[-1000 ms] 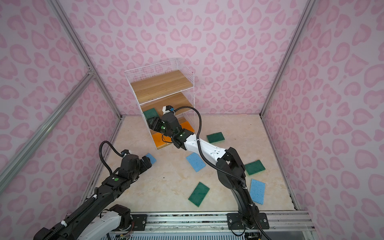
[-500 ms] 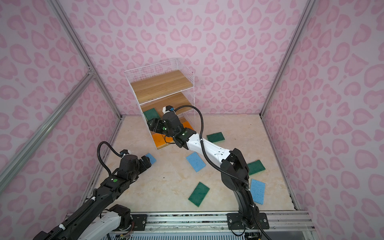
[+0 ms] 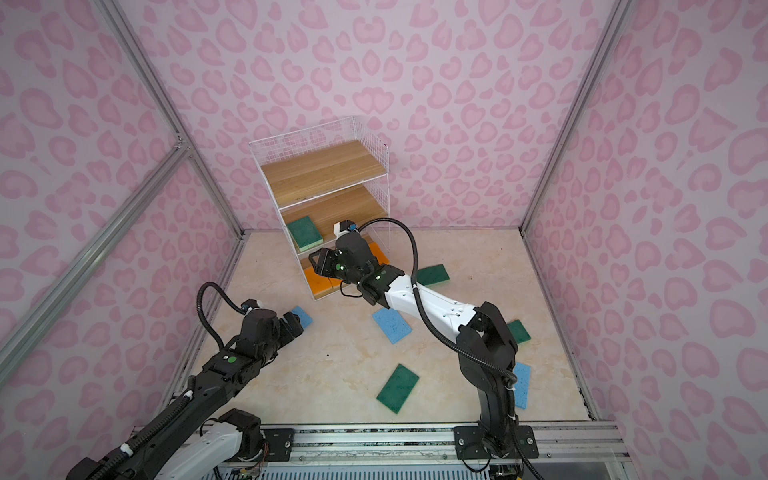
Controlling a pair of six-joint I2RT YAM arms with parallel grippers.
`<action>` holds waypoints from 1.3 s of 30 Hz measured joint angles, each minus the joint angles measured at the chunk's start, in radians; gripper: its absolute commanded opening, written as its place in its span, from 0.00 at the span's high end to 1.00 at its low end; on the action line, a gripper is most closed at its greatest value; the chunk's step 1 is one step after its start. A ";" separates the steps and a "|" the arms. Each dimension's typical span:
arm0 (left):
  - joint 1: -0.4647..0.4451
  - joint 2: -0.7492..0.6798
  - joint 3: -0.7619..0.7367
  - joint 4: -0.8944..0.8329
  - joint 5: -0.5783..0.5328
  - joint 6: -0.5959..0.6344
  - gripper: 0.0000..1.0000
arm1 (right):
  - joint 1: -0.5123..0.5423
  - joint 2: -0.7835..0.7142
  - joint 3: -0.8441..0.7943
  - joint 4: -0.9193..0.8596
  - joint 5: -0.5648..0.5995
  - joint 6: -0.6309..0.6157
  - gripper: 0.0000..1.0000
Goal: Place and organize the cleaning sponges onto the shelf
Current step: 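Lower the green sponge onto the middle shelf and open right gripper, then withdraw right gripper from the shelf while left gripper moves toward front green sponge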
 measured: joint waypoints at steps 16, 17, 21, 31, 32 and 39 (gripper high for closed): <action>0.000 0.020 0.011 0.000 0.000 0.003 0.03 | -0.023 0.087 0.104 0.033 -0.031 0.023 0.79; 0.000 0.020 0.011 0.000 0.000 0.003 0.03 | -0.024 0.094 0.112 0.034 -0.033 0.026 0.79; 0.000 0.019 0.012 0.000 0.000 0.003 0.03 | -0.026 0.126 0.143 0.034 -0.037 0.031 0.86; 0.000 0.011 0.013 0.000 0.000 0.003 0.03 | -0.027 0.171 0.203 0.037 -0.053 0.045 0.89; 0.000 0.011 0.013 0.000 0.000 0.003 0.03 | -0.027 0.175 0.208 0.039 -0.054 0.046 0.89; 0.000 0.008 0.013 0.000 0.002 0.003 0.03 | -0.022 0.196 0.246 0.036 -0.064 0.048 0.89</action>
